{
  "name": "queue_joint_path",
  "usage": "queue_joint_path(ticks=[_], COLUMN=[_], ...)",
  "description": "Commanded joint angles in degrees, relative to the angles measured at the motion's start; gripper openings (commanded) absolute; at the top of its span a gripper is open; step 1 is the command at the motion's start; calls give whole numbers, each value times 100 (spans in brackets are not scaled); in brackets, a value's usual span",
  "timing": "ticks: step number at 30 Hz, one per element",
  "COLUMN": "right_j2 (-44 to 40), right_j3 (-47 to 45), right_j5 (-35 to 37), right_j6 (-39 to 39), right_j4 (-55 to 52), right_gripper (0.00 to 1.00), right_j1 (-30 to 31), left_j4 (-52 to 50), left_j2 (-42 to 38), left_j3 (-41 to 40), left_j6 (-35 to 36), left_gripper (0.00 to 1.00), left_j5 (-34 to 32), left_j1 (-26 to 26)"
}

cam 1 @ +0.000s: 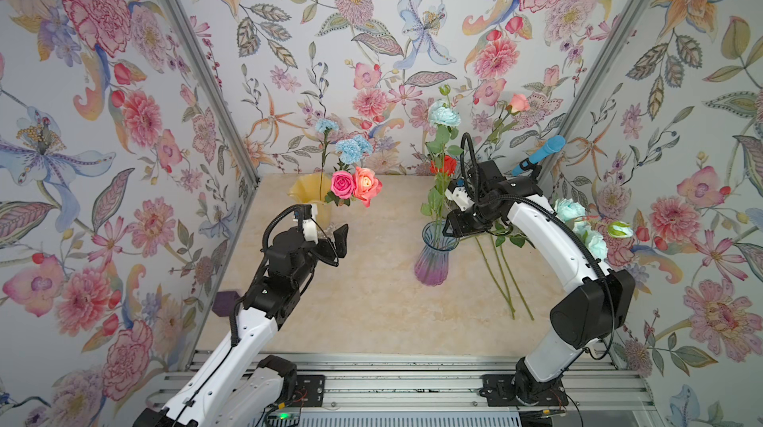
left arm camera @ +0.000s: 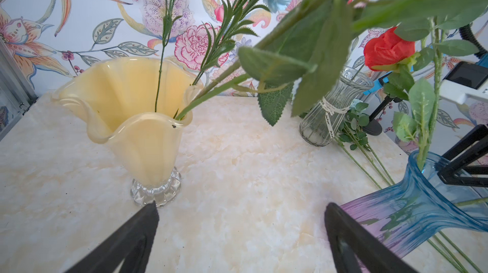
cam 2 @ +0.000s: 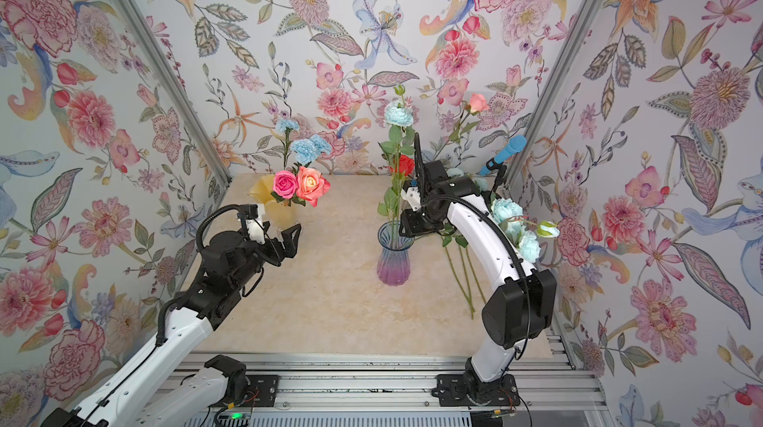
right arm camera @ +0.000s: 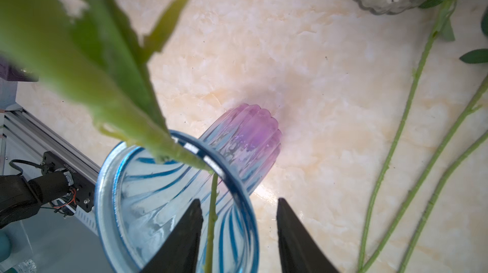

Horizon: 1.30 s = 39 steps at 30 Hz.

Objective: Pick out blue flowers from the vase
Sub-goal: Place the vase at the center of the board.

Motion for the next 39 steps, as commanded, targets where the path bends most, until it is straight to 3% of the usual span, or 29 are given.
queue_joint_path(ticks=[1, 7, 20, 27, 39], right_j2=[-350, -825, -2215, -3134, -4238], right_j3=[88, 182, -235, -1092, -2738], right_j5=[-122, -126, 389, 444, 74], right_j6=[114, 368, 843, 1024, 1453], right_j4=[199, 914, 2673, 3369, 4066], right_gripper=[52, 57, 71, 71, 62], right_j1=[-101, -179, -733, -1040, -1958], left_j4=[170, 263, 748, 1189, 1853], left_j2=[-113, -203, -534, -463, 847], left_j3=[-174, -383, -615, -487, 283], left_j6=[74, 206, 557, 601, 963], left_gripper=[99, 95, 85, 83, 82], left_j5=[80, 209, -115, -104, -472], left_j1=[17, -94, -1054, -1500, -2588])
